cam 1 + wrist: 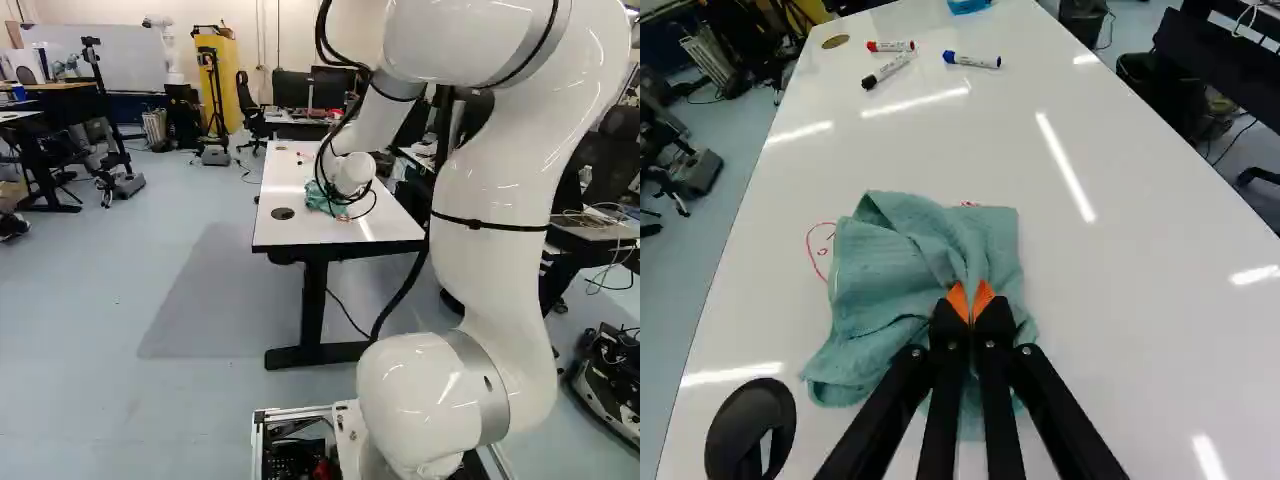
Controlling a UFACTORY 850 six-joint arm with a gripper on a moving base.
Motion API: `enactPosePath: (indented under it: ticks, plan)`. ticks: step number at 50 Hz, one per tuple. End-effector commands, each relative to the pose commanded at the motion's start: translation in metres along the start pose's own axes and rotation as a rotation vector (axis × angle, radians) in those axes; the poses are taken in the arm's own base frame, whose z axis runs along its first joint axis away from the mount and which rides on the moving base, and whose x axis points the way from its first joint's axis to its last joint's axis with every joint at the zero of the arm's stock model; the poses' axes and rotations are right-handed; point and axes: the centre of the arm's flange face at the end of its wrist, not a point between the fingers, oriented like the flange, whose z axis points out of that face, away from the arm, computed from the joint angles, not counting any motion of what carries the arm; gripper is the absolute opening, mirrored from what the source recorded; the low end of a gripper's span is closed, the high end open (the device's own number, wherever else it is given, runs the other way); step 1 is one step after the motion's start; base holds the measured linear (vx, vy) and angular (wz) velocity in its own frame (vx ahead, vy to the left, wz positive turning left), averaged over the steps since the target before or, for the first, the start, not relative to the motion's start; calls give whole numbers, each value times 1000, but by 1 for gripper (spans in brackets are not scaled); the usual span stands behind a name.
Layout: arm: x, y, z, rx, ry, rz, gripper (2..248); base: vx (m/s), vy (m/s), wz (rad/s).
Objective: Clean the table with the green towel
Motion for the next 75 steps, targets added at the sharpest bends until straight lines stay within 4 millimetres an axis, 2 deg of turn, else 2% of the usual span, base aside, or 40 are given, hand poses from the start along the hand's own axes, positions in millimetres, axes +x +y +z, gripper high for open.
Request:
enactPosePath:
  ticks: [14,34,49,59,75]
  plan:
    - [16,6,22,-13,16,14,24,0,0,0]
    - [34,-6,52,-1,37,11,24,0,0,0]
    - [34,-6,52,-1,38,11,24,0,0,0]
    - [39,-5,45,1,50,13,24,0,0,0]
    - [47,14,23,-19,33,35,24,0,0,0]
